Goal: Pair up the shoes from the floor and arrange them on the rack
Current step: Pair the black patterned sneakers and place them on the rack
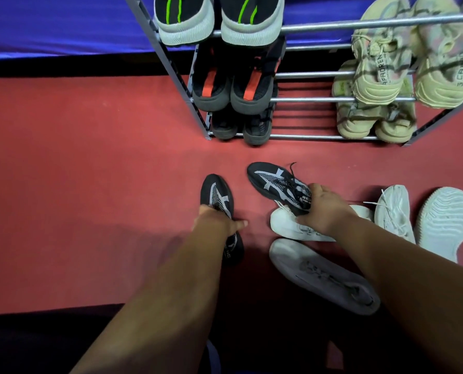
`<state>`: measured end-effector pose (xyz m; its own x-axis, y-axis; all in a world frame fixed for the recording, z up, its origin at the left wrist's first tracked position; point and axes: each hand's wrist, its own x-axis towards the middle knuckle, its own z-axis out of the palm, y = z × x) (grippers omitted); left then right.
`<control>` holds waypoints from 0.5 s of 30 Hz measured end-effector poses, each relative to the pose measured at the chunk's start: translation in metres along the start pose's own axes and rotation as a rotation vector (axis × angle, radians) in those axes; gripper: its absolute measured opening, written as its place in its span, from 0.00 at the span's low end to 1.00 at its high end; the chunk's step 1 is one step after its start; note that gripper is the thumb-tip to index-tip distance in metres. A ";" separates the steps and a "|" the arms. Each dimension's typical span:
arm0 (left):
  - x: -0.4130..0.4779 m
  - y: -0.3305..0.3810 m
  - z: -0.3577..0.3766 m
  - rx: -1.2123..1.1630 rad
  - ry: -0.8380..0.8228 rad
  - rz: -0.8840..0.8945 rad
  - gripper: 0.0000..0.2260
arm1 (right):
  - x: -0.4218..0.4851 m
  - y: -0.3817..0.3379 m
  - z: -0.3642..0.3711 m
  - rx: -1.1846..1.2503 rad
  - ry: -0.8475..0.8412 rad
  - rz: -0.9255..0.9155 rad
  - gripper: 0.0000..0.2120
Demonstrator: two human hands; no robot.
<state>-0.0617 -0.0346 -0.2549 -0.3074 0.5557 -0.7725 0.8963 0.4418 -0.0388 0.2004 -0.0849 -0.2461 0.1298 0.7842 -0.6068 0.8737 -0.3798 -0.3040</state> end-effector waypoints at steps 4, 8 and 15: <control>-0.006 0.002 0.039 -0.156 0.144 -0.065 0.62 | -0.005 0.001 0.000 -0.019 0.021 0.012 0.41; -0.010 -0.003 0.047 -0.164 0.211 -0.009 0.60 | -0.010 0.000 0.003 -0.033 0.050 0.026 0.41; -0.017 -0.004 0.025 -0.297 0.283 -0.035 0.44 | -0.029 -0.006 -0.010 0.035 0.038 0.077 0.42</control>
<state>-0.0519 -0.0633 -0.2577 -0.4491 0.6904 -0.5671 0.7655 0.6247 0.1543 0.1960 -0.1004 -0.2188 0.2139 0.7697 -0.6015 0.8437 -0.4559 -0.2834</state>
